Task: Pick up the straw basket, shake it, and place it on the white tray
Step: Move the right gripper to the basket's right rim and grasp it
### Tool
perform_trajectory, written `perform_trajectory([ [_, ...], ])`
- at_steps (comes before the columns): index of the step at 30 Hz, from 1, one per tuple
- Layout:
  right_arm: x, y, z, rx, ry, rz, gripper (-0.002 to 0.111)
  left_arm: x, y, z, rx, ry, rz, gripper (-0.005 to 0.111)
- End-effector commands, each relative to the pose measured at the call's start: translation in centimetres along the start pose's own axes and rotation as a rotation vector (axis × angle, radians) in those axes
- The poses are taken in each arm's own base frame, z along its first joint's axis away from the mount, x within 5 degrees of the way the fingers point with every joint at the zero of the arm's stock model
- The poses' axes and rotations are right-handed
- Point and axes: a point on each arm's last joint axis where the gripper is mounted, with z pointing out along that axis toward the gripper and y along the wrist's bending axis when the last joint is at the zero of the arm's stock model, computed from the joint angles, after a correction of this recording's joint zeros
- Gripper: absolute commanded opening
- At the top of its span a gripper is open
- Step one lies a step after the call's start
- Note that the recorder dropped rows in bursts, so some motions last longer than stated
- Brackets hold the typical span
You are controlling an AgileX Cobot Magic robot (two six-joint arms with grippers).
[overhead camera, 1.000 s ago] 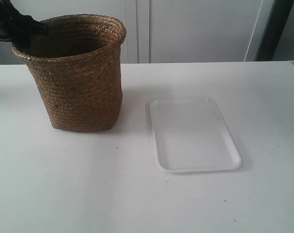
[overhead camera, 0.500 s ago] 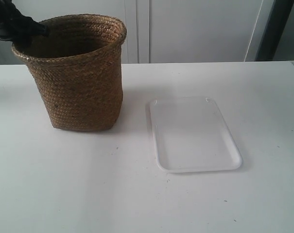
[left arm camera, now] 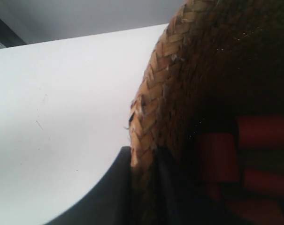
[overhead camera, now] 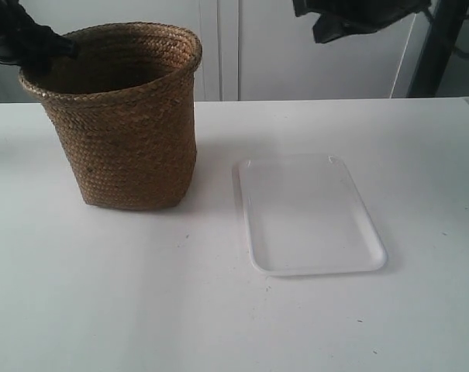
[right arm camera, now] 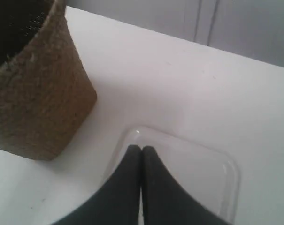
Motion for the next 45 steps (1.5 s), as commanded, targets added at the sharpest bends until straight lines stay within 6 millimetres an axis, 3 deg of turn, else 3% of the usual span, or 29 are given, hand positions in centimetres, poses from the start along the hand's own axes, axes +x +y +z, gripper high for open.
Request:
perform_trajectory([
  [1,-1.3,1.6,3.7,-0.087,0.012,-0.019,0.018,0.8,-0.3,0.6,0.016,0.074,0.028,0.0],
  [4,-1.9,4.0,7.3,-0.145,-0.002,-0.034,0.044,0.8,-0.8,0.6,0.073,0.075,0.042,0.0],
  [8,-2.3,6.5,11.2,-0.168,-0.067,-0.046,0.046,1.1,-0.8,0.6,0.077,0.097,0.046,0.0],
  [11,-2.3,7.1,12.6,-0.176,-0.089,-0.028,0.046,1.1,-1.0,0.6,0.082,0.101,0.046,0.0],
  [15,-2.7,7.3,13.5,-0.209,-0.118,0.039,0.046,1.2,-1.1,0.6,0.089,0.104,0.042,0.0],
  [24,-4.4,7.8,12.2,-0.245,-0.156,0.071,0.046,1.1,-1.6,0.6,0.097,0.103,0.066,0.0],
  [39,-1.0,6.1,17.7,-0.127,-0.018,0.082,0.046,1.1,-1.6,0.6,0.096,0.1,0.067,0.0],
  [43,-0.1,6.0,18.9,-0.13,0.02,0.089,0.031,1.1,-1.6,0.6,0.102,0.1,0.062,0.0],
  [45,0.3,6.3,19.5,-0.138,0.034,0.059,0.016,1.1,-1.8,0.5,0.119,0.101,0.05,0.0],
])
